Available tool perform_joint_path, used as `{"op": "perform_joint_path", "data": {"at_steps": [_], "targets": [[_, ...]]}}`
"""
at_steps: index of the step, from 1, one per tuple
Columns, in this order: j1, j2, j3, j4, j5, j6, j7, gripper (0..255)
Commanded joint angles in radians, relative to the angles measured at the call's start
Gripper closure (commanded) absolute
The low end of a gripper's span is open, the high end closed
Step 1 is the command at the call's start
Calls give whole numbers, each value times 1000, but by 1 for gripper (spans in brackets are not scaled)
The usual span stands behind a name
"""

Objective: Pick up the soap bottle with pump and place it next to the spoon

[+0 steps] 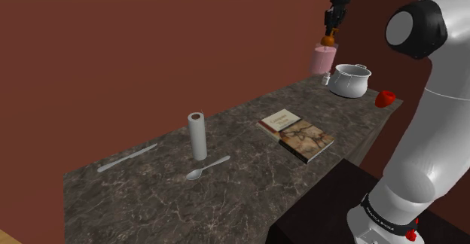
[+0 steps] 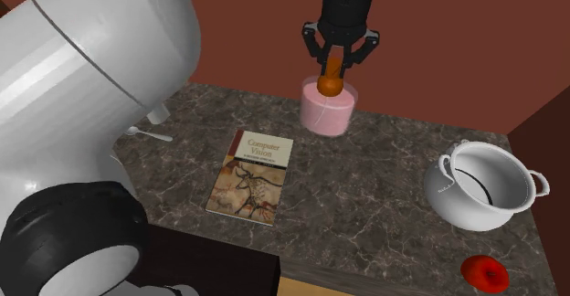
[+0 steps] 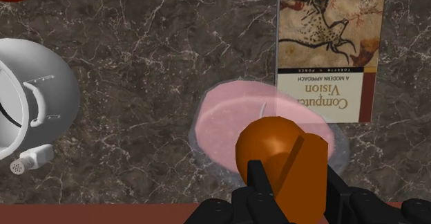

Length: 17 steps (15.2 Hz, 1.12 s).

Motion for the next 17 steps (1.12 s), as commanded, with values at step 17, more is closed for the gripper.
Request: {"op": "perform_joint_path", "data": {"at_steps": [17], "targets": [[247, -481, 279, -534, -152, 79, 498, 255]]}}
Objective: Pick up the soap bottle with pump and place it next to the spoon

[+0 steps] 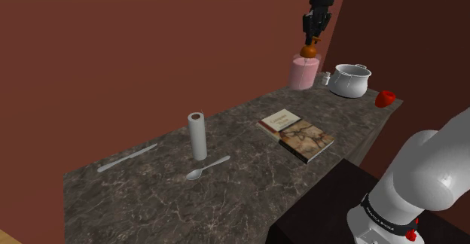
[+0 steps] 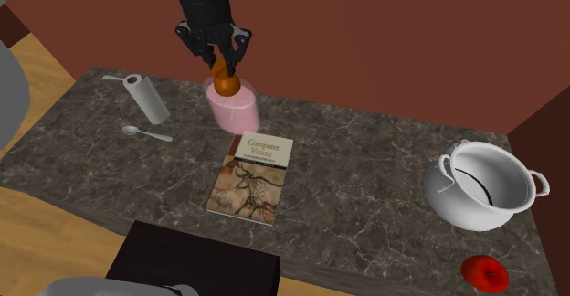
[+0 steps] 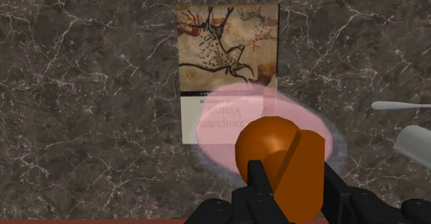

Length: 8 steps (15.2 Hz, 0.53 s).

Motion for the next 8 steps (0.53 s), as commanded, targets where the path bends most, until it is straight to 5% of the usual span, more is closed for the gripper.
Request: {"op": "perform_joint_path", "data": {"at_steps": [1, 8], "targets": [[15, -32, 34, -36, 3, 3, 52, 255], [71, -96, 156, -102, 35, -1, 231, 255]]}}
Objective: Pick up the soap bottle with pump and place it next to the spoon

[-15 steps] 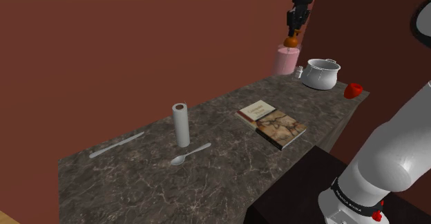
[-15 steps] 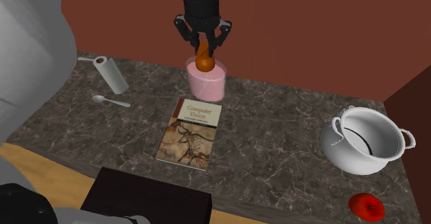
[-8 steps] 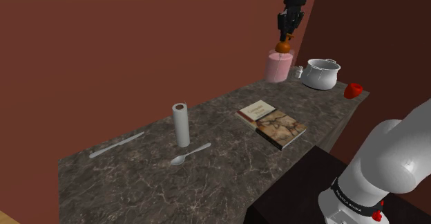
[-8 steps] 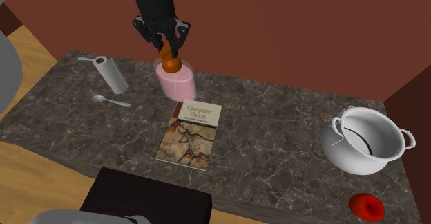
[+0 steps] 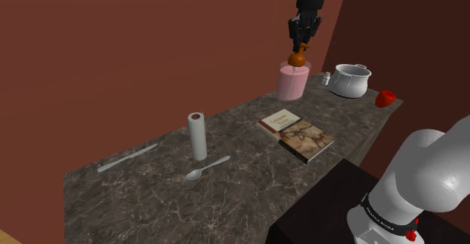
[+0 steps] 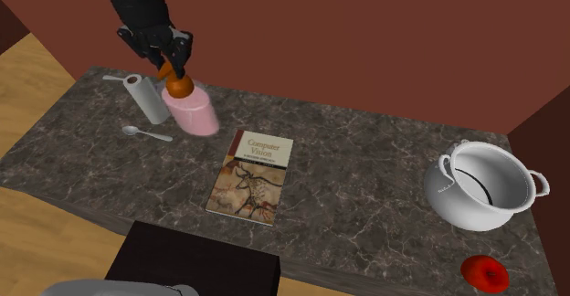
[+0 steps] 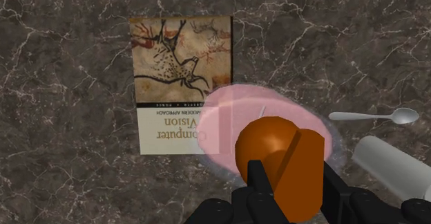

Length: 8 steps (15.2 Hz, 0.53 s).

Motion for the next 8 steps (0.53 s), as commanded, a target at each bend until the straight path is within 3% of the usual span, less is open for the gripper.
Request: {"op": "perform_joint_path", "data": {"at_steps": [1, 8], "targets": [[16, -8, 35, -2, 12, -7, 51, 255], [70, -12, 159, -3, 59, -9, 228, 255]]}}
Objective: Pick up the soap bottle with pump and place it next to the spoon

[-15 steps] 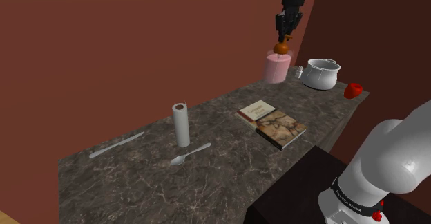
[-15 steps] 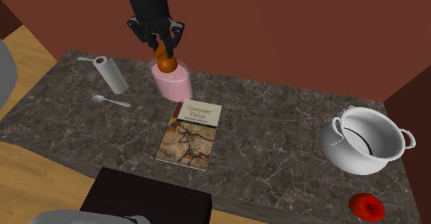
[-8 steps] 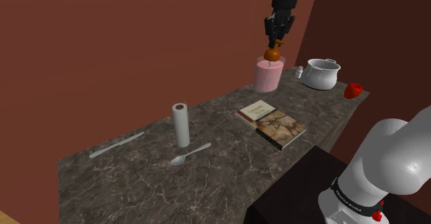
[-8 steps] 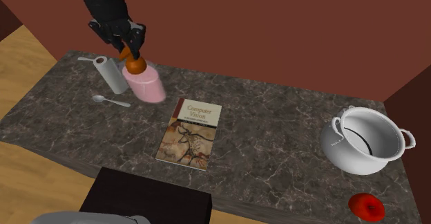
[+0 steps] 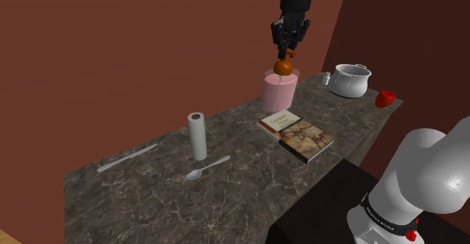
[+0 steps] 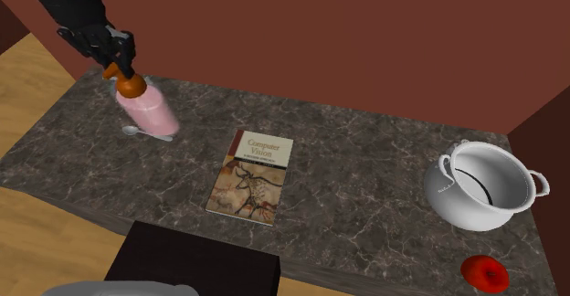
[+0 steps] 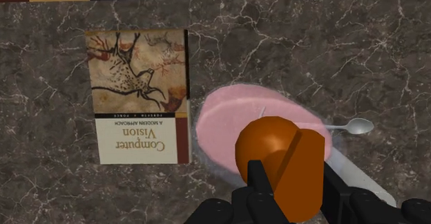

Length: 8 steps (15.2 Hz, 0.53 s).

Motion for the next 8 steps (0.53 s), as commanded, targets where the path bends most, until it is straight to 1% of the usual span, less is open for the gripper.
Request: {"op": "perform_joint_path", "data": {"at_steps": [1, 8], "targets": [[16, 11, 37, 13, 13, 0, 54, 255], [70, 69, 163, 74, 48, 1, 235, 255]]}}
